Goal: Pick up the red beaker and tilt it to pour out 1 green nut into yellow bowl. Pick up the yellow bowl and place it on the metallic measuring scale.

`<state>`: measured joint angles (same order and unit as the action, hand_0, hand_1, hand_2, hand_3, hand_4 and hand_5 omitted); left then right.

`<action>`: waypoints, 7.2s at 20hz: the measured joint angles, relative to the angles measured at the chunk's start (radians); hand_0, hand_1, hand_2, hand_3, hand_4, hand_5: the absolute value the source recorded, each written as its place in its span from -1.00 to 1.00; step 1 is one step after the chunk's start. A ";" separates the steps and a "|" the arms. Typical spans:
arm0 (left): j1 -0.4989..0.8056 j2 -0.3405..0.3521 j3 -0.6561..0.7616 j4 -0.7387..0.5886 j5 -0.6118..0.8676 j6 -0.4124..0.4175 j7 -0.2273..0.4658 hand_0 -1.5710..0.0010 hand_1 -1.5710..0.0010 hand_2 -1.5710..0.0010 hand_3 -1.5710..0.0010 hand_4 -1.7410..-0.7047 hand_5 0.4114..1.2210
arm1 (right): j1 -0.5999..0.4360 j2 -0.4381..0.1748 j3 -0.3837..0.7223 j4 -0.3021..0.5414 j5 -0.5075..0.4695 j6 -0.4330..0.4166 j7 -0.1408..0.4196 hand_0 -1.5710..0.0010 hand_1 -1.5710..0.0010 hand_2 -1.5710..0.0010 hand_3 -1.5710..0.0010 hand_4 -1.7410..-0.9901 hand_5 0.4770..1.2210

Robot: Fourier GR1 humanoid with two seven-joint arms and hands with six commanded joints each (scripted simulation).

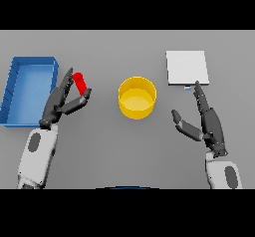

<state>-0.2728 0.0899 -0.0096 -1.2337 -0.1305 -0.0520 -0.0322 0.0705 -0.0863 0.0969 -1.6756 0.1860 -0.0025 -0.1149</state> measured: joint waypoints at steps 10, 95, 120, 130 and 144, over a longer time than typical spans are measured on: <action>-0.186 -0.015 0.035 0.227 -0.046 0.067 -0.034 1.00 1.00 1.00 1.00 -0.01 -0.32 | 0.003 0.011 0.000 -0.003 -0.004 -0.004 0.022 1.00 1.00 1.00 1.00 0.33 -0.56; -1.117 0.134 -1.155 0.526 -1.213 -0.217 -0.202 -1.00 -1.00 -1.00 -1.00 -0.98 1.00 | 0.026 0.041 0.004 -0.029 0.021 -0.043 0.003 1.00 1.00 1.00 1.00 0.61 -0.75; -1.056 0.515 -0.124 1.056 -0.305 0.054 0.185 -1.00 -1.00 -1.00 -0.99 -1.00 1.00 | -0.031 0.004 0.015 0.016 0.012 0.004 -0.014 1.00 1.00 1.00 1.00 0.60 -0.54; -0.554 0.475 -0.044 0.632 -0.058 0.184 0.315 -1.00 -1.00 -1.00 -1.00 -1.00 0.83 | -0.017 -0.003 0.019 0.008 0.015 0.006 -0.036 1.00 1.00 1.00 1.00 0.51 -0.47; -0.234 0.548 -0.096 0.103 0.092 -0.025 0.556 0.61 0.64 0.66 0.65 0.73 -0.45 | -0.011 0.000 0.014 0.024 -0.003 0.017 -0.046 1.00 1.00 1.00 1.00 0.56 -0.48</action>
<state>-0.5070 0.6375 -0.1058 -1.1306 -0.0384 -0.0770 0.5241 0.0595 -0.0864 0.1114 -1.6512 0.1834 0.0144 -0.1607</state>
